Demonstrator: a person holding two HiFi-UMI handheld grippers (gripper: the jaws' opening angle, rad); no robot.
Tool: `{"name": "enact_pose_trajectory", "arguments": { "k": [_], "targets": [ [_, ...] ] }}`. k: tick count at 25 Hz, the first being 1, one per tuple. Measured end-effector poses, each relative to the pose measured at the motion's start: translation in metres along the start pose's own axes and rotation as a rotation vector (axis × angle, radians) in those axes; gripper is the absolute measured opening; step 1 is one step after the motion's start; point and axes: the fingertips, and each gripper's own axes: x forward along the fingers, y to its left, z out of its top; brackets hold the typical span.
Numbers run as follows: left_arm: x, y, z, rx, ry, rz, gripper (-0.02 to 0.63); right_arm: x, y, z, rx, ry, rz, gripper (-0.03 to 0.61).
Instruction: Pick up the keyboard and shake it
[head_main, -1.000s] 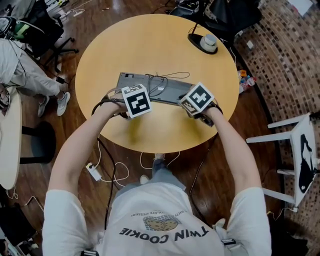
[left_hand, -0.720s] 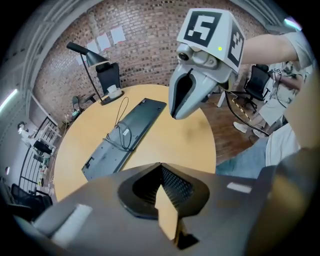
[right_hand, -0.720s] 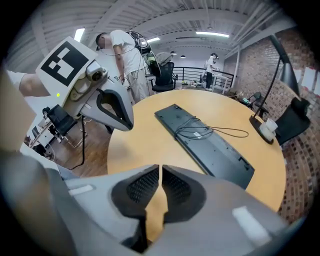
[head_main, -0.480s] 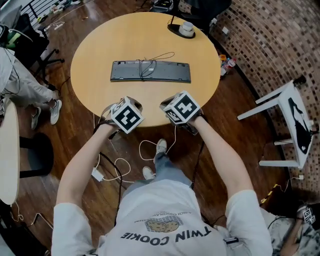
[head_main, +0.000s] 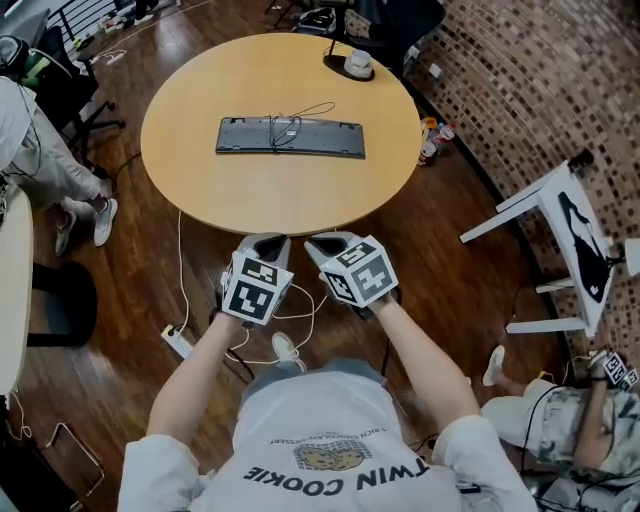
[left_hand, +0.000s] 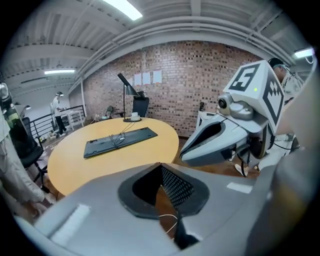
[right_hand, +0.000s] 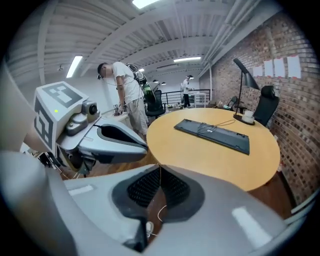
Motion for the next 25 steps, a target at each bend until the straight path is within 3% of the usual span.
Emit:
{"name": "enact_pose_trajectory", "arguments": {
  "k": [6,15,25],
  "targets": [
    [-0.035,-0.07,-0.007,-0.12,-0.108,0.087,0.008,-0.052,0.033,-0.038,0.1,-0.151,-0.026,0.003],
    [-0.077,-0.171,-0.029,-0.182,-0.181,0.194,0.008,-0.145,0.067,-0.098,0.086,-0.281,-0.088,0.002],
    [-0.106,-0.244,-0.045,-0.188,-0.209,0.168,0.008,-0.196,0.094,-0.14,0.101,-0.369,-0.161,0.002]
  ]
}}
